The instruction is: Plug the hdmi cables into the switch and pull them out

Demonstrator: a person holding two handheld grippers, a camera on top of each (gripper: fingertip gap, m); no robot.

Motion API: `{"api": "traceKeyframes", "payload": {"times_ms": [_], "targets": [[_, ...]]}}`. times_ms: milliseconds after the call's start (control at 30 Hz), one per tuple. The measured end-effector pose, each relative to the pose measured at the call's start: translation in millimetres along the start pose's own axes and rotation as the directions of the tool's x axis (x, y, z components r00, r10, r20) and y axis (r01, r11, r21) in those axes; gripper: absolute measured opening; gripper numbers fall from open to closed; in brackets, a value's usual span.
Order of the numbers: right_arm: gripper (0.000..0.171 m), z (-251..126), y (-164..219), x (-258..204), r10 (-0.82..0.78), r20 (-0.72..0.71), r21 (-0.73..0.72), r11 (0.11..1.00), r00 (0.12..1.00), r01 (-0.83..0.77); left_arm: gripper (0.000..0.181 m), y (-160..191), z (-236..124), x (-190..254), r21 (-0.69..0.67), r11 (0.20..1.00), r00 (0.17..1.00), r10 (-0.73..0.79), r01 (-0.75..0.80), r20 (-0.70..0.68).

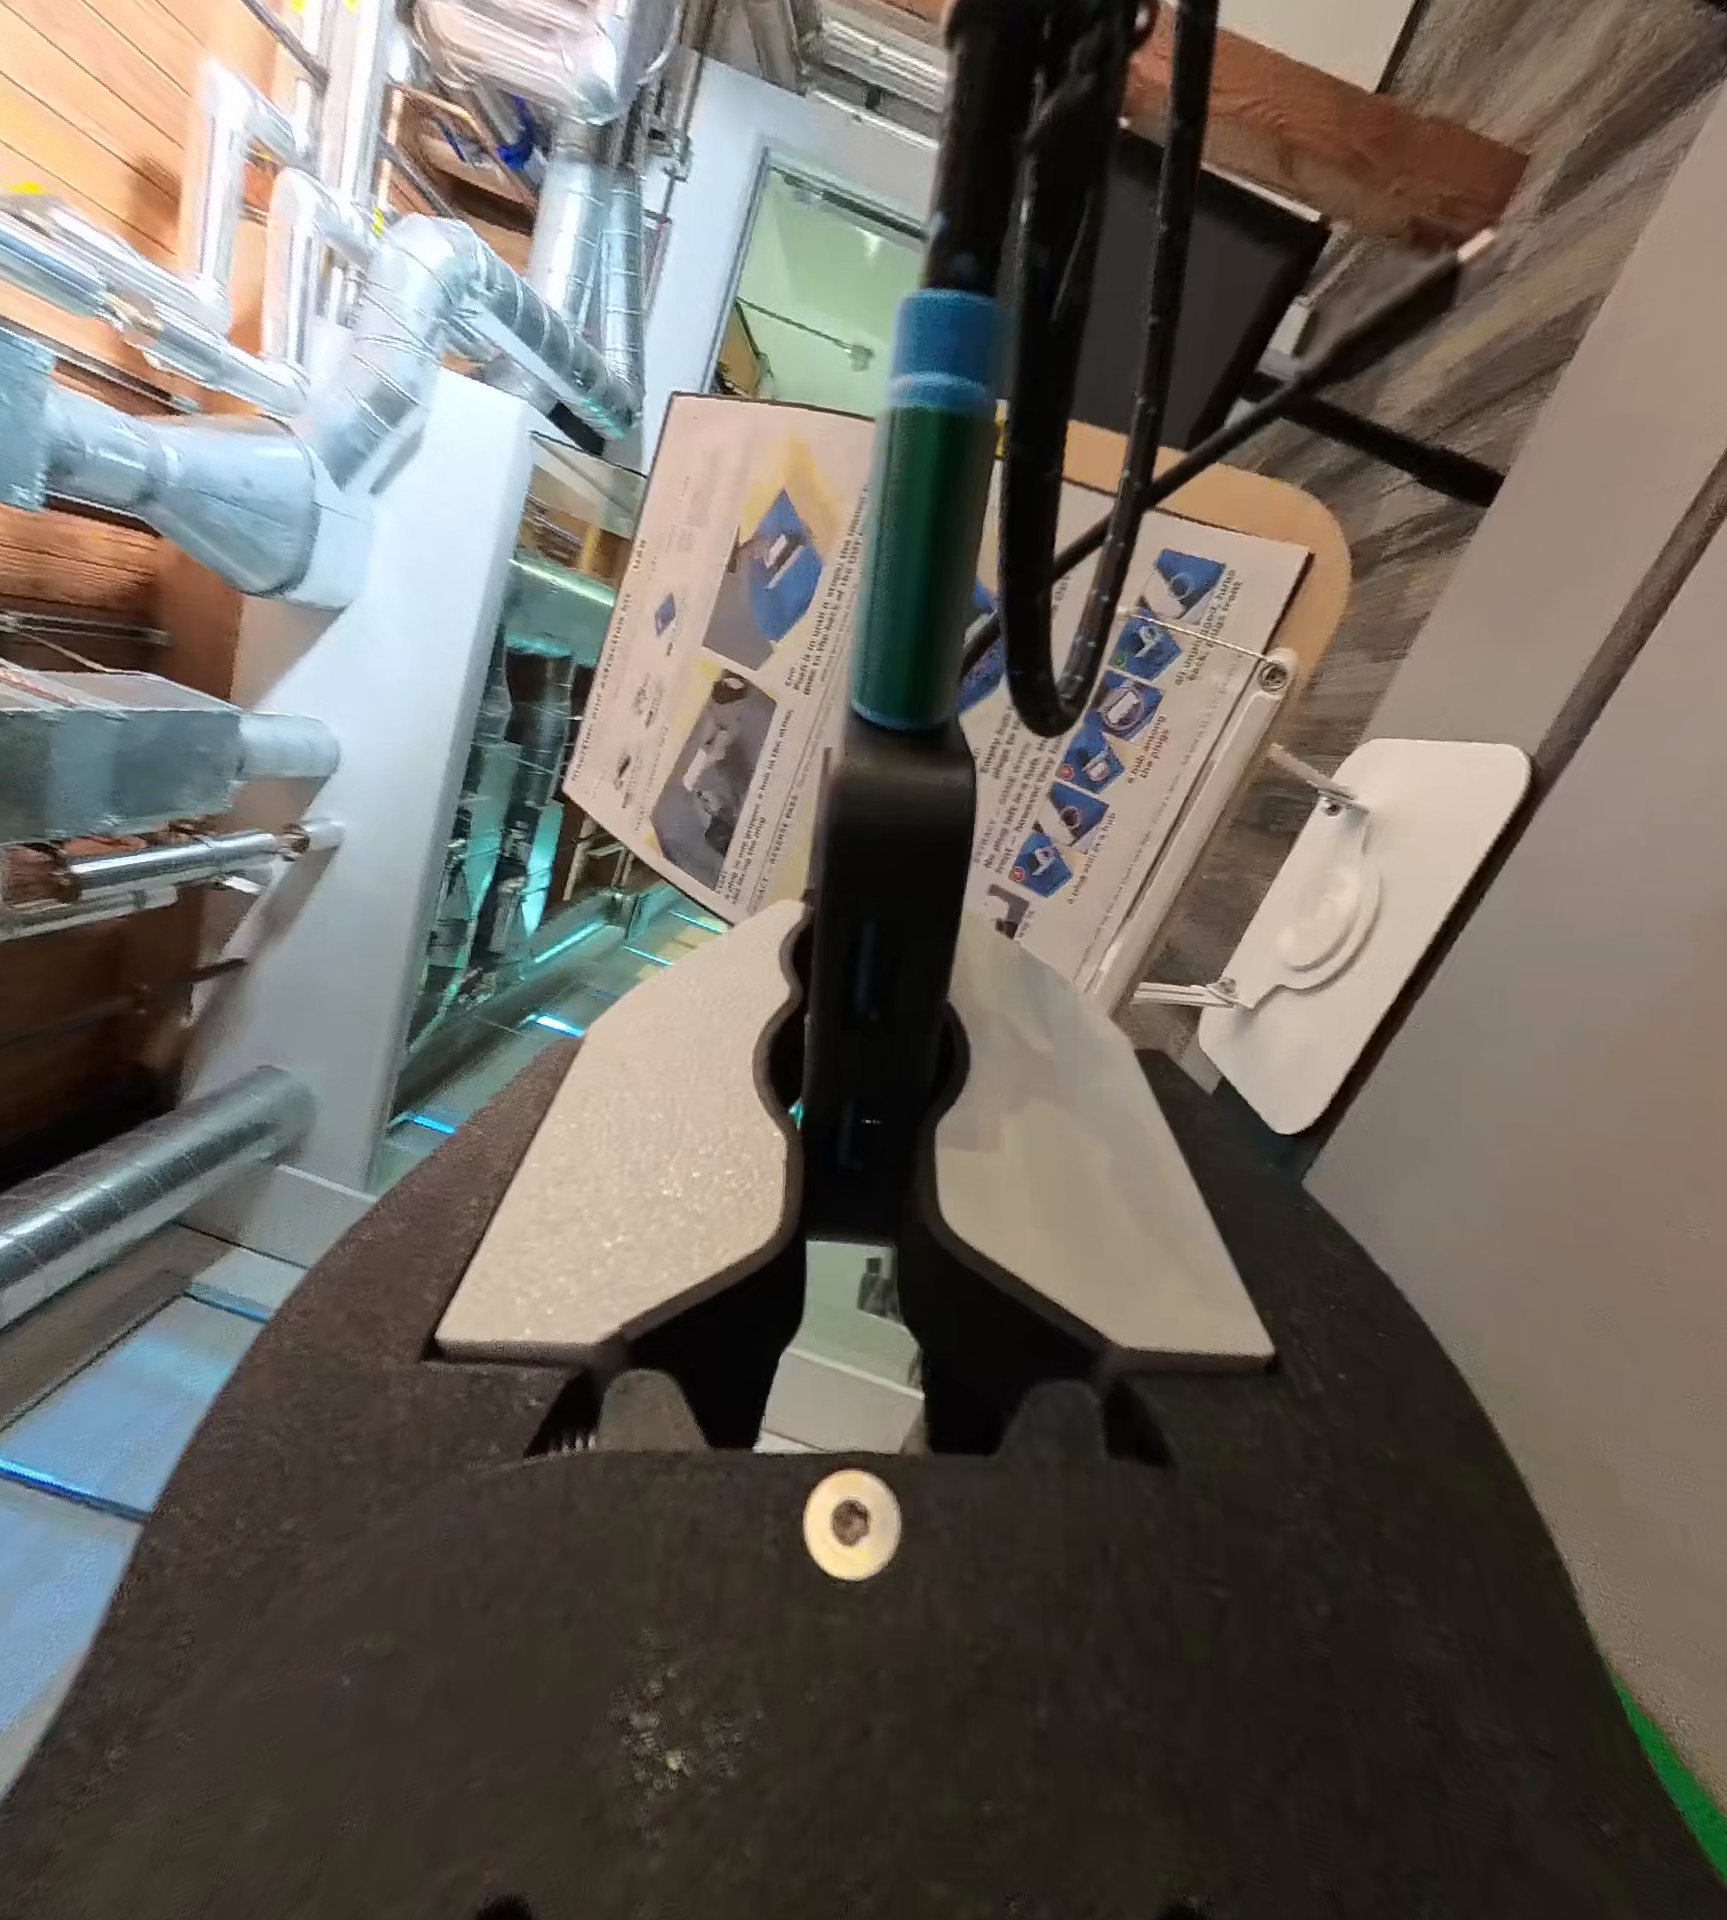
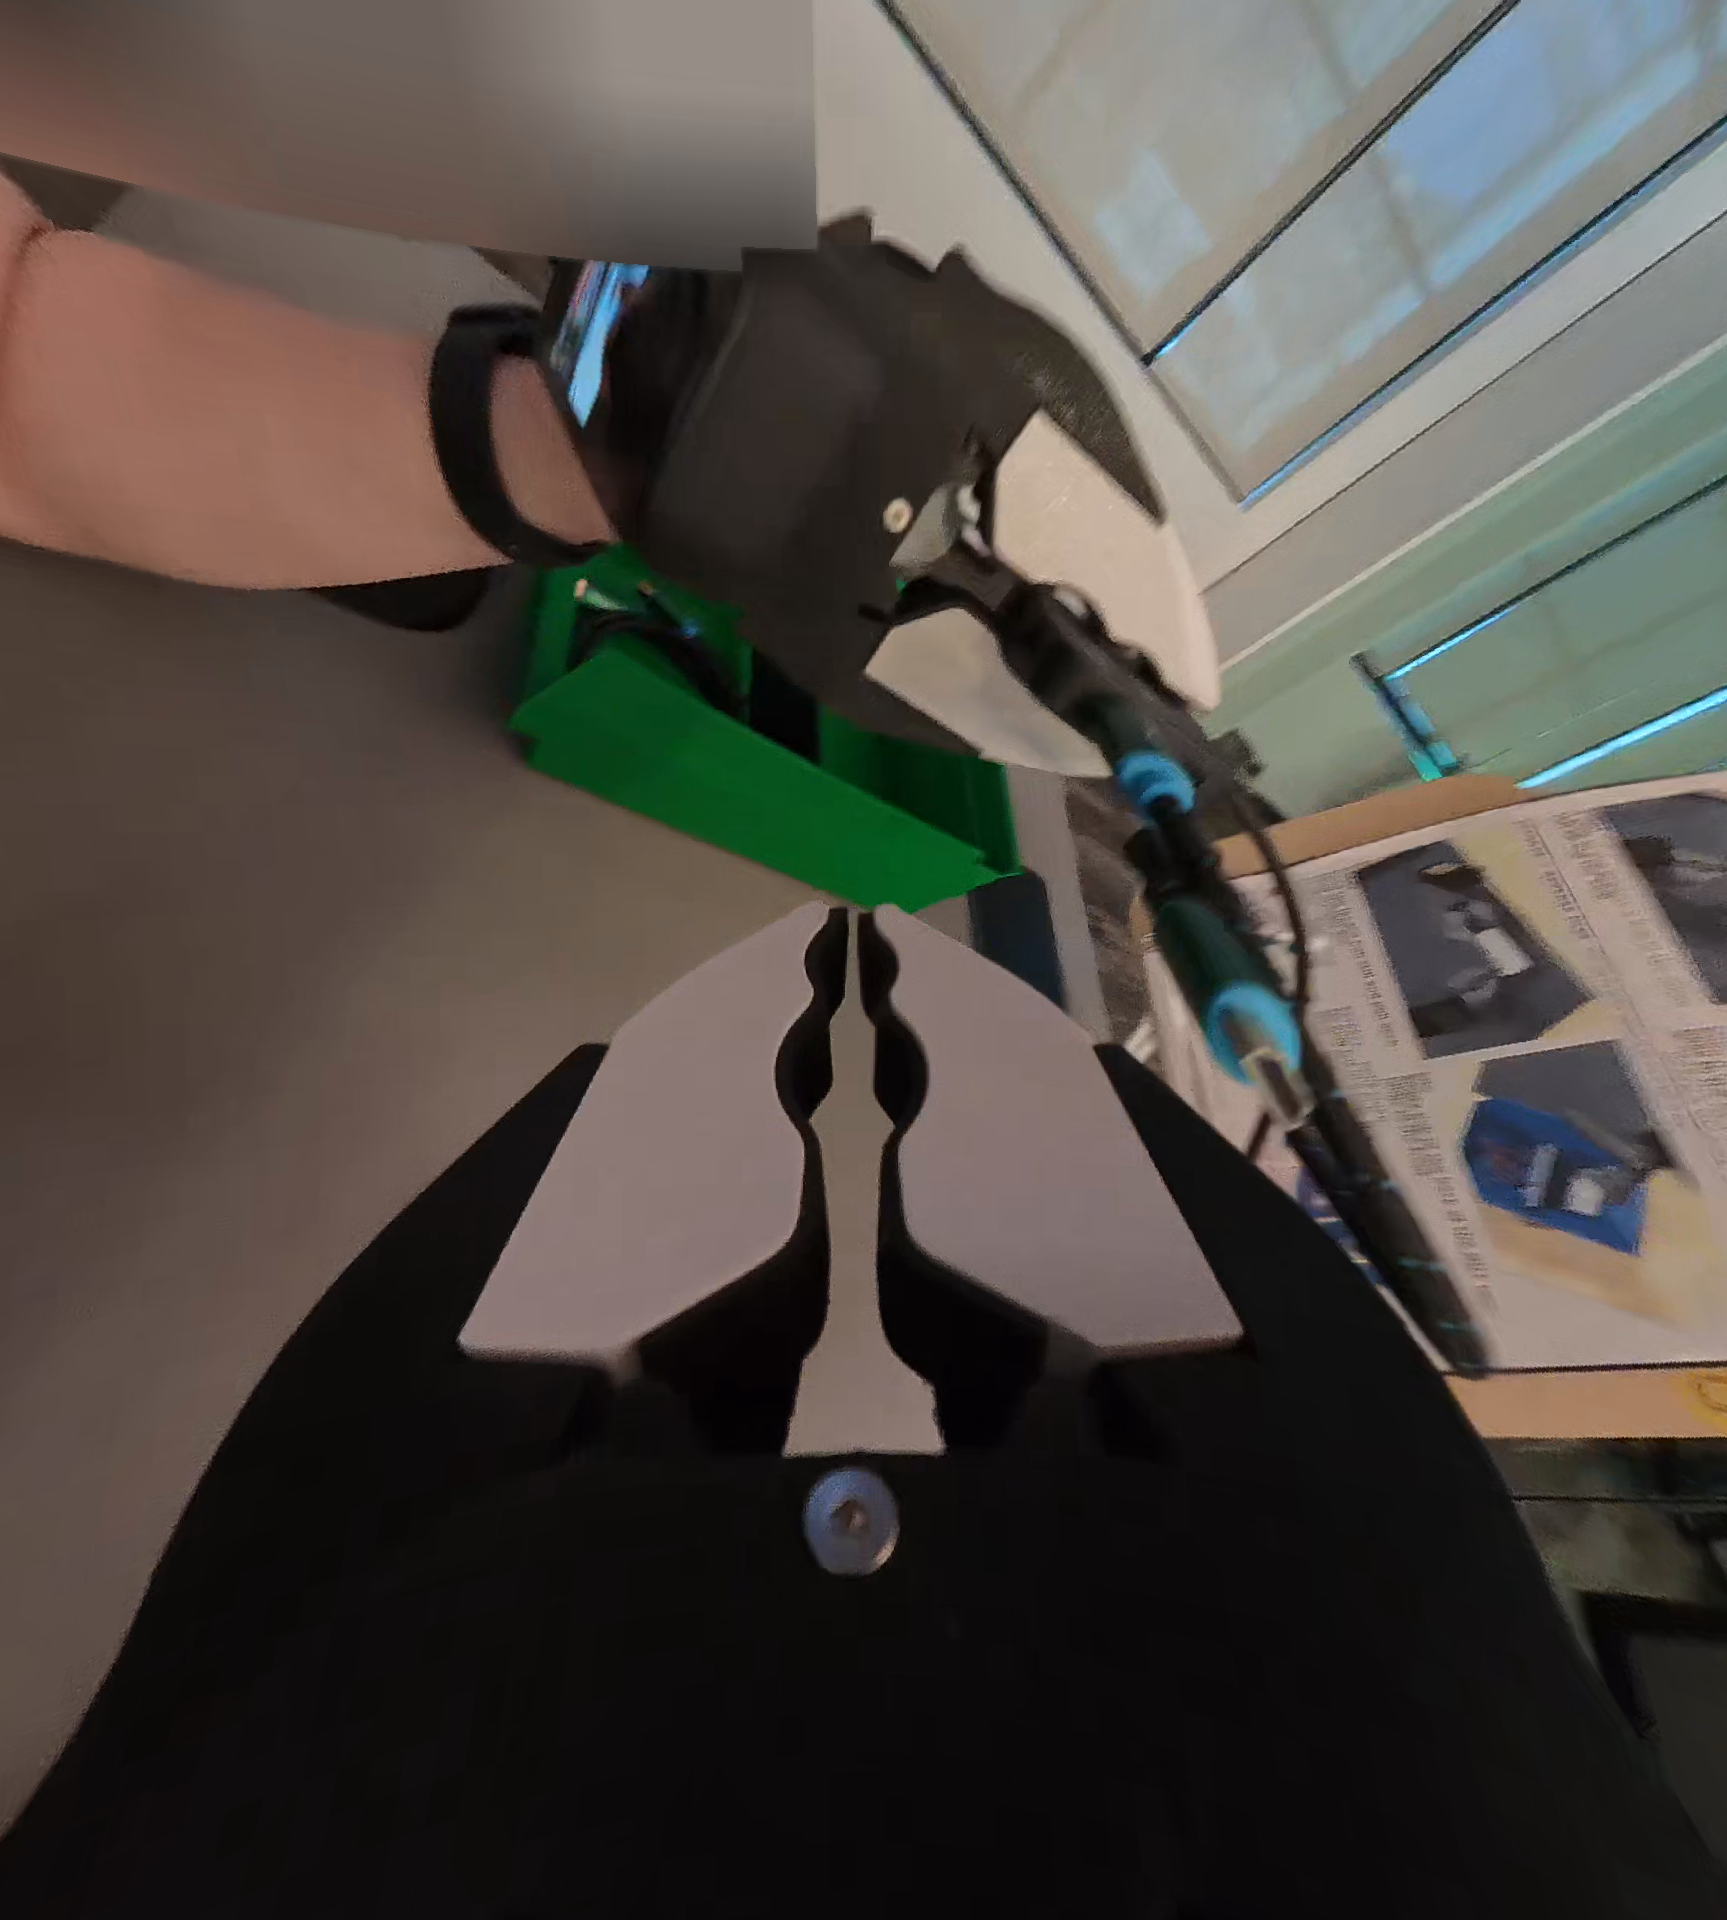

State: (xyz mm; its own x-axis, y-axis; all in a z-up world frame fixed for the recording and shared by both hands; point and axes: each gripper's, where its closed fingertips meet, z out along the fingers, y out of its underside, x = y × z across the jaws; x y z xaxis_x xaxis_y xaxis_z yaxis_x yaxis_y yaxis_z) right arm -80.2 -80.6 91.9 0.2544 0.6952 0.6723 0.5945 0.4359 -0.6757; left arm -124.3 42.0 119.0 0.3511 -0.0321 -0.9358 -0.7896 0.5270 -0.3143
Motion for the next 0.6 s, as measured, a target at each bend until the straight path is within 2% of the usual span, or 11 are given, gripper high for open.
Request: {"api": "traceKeyframes", "payload": {"times_ms": [100, 167, 200, 267, 367, 467, 600], "targets": [[0.023, -12, -36, 20, -0.048, -0.205, 0.147, 0.986, 0.978, 0.079, 0.015, 0, 1, 7, -0.026, 1.0, 0.999, 0.016, -0.017, -0.029], [0.027, -15, -48, 26, -0.063, -0.298, 0.189, 0.974, 0.952, 0.124, 0.015, 2, 3, 16, -0.058, 0.997, 0.997, 0.049, -0.053, -0.065], [0.03, -12, -44, 29, -0.092, -0.332, 0.155, 0.976, 0.939, 0.15, 0.015, 2, 4, 21, -0.073, 0.994, 0.994, 0.07, -0.075, -0.078], [0.036, 1, -21, 36, -0.17, -0.373, -0.007, 0.984, 0.912, 0.181, 0.015, 1, 6, 34, -0.089, 0.991, 0.988, 0.088, -0.1, -0.127], [0.037, 19, 24, 42, -0.211, -0.346, -0.192, 0.97, 0.914, 0.151, 0.015, -4, 5, 45, -0.091, 0.99, 0.981, 0.089, -0.106, -0.175], [0.017, 24, 52, 46, -0.218, -0.33, -0.28, 0.952, 0.918, 0.126, 0.015, -3, 4, 50, -0.113, 0.982, 0.973, 0.128, -0.151, -0.193], [0.013, 26, 64, 48, -0.252, -0.325, -0.325, 0.935, 0.911, 0.143, 0.015, -5, 6, 59, -0.113, 0.98, 0.966, 0.138, -0.165, -0.219]]}}
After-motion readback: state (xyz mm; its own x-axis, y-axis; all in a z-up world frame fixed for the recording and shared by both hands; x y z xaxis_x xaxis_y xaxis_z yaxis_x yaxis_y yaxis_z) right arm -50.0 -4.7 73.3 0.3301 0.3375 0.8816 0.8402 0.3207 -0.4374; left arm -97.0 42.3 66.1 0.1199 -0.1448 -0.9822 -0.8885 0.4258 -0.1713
